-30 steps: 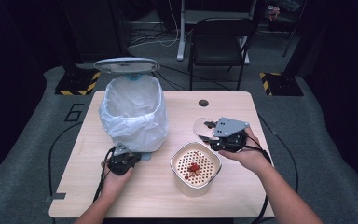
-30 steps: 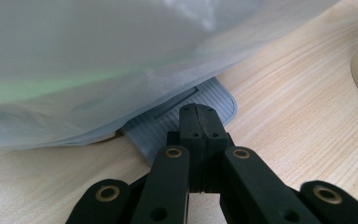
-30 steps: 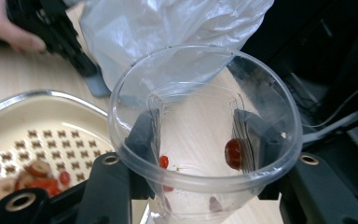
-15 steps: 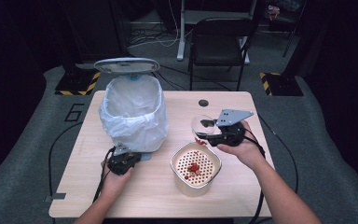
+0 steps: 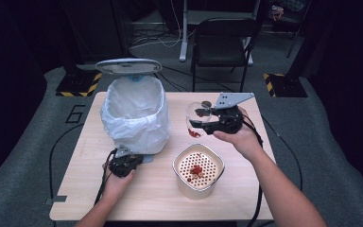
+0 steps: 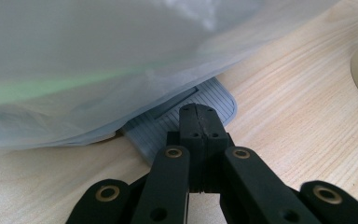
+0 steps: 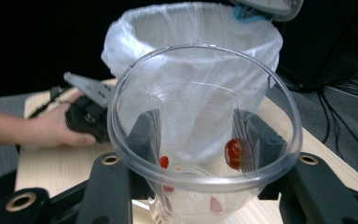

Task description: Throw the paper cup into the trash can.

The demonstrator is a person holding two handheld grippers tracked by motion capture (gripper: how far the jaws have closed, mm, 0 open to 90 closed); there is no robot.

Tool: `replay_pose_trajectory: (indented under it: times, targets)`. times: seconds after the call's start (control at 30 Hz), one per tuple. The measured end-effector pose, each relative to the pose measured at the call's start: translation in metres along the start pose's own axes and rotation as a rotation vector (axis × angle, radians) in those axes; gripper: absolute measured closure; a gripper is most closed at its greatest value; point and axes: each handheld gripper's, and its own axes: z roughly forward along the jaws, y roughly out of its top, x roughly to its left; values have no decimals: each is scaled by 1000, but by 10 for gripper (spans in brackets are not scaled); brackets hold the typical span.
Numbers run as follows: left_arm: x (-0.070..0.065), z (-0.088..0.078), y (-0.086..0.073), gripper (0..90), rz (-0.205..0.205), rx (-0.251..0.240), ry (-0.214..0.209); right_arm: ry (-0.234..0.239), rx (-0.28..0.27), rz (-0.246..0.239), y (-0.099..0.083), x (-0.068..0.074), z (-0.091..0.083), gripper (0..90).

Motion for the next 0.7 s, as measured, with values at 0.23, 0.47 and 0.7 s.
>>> replay_pose_trajectory:
  times: [0.23,0.47,0.7]
  targets:
    - [1,0,0,900,4,5,-1,-1,-22,13,32,0,13,523]
    - [1,0,0,900,8,3,5,14,-38,11,55,3,39,522]
    - [1,0,0,900,15,4,7,38,-55,4,77,6,72,521]
